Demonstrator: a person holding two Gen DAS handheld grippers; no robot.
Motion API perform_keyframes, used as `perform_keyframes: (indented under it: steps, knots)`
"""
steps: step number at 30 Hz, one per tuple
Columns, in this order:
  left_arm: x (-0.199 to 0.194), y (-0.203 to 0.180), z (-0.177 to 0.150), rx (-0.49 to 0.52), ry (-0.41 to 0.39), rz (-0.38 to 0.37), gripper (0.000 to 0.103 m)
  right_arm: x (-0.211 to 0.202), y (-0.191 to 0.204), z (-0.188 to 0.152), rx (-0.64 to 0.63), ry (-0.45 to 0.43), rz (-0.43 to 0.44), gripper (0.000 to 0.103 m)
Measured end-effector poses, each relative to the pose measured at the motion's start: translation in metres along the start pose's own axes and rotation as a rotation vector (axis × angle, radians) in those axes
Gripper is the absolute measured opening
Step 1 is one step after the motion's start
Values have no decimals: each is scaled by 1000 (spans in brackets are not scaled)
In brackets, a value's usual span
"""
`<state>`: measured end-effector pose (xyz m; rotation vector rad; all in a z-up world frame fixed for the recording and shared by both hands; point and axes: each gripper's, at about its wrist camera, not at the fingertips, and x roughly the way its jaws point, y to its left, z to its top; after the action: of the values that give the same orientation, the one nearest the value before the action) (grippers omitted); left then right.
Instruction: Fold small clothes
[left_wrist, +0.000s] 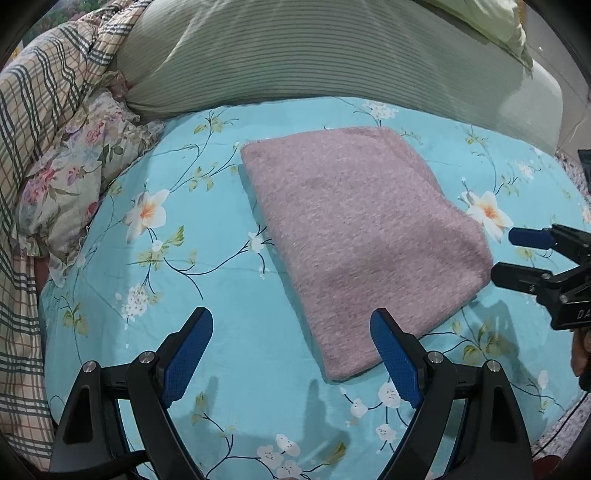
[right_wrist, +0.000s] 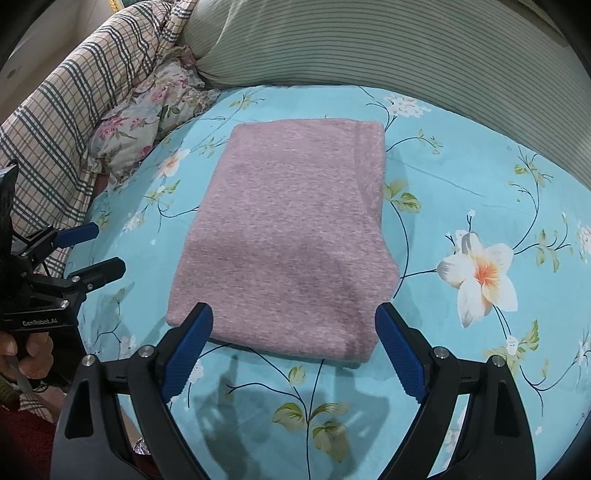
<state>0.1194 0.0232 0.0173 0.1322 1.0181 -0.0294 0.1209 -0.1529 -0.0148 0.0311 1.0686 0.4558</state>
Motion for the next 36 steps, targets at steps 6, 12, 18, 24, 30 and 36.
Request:
perform_keyframes:
  steps: [6, 12, 18, 24, 30, 36]
  knots:
    - [-5, -4, 0, 11, -13, -12, 88, -2, 0, 1, -5, -3, -6, 96]
    - [-10, -4, -1, 4, -24, -13, 88, -3, -1, 1, -3, -7, -7, 97]
    - [-15, -4, -1, 2, -41, -8, 88, -6, -1, -1, -1, -13, -8, 97]
    - [-17, -7, -4, 6, -45, -10, 88, -6, -1, -2, 0, -8, -9, 97]
    - [-16, -10, -6, 8, -37, -16, 88, -7, -1, -4, 4, -7, -10, 97]
    - [-15, -13, -7, 17, -36, -19, 88, -7, -2, -6, 10, -8, -10, 97]
